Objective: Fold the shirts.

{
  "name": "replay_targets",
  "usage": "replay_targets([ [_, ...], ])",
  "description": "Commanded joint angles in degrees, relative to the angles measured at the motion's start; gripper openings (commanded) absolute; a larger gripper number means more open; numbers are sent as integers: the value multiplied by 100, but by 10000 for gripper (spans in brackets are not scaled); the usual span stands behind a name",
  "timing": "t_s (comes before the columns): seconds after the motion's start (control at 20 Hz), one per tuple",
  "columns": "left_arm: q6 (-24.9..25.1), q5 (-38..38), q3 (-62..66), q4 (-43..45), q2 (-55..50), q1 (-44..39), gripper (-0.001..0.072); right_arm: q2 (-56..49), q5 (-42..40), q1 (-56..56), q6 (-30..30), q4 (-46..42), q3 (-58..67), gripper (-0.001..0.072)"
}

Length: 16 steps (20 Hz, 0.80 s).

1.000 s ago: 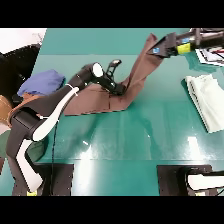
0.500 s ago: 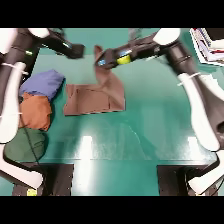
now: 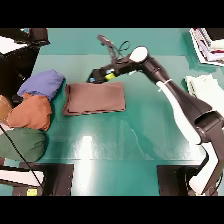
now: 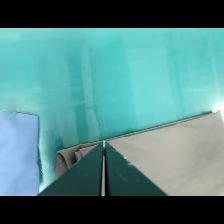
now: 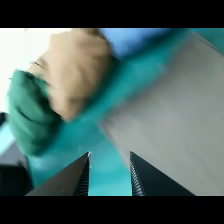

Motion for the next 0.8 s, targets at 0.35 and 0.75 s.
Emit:
replay_targets([
  [0.35,-4,-131,-11,-107,11,35,25,881,-203,-1906,723,48,-3314,598],
  [0.75,-4,-181,-96,-138,0,35,26,-33,-879,-1056,431,1191,-3364,445],
])
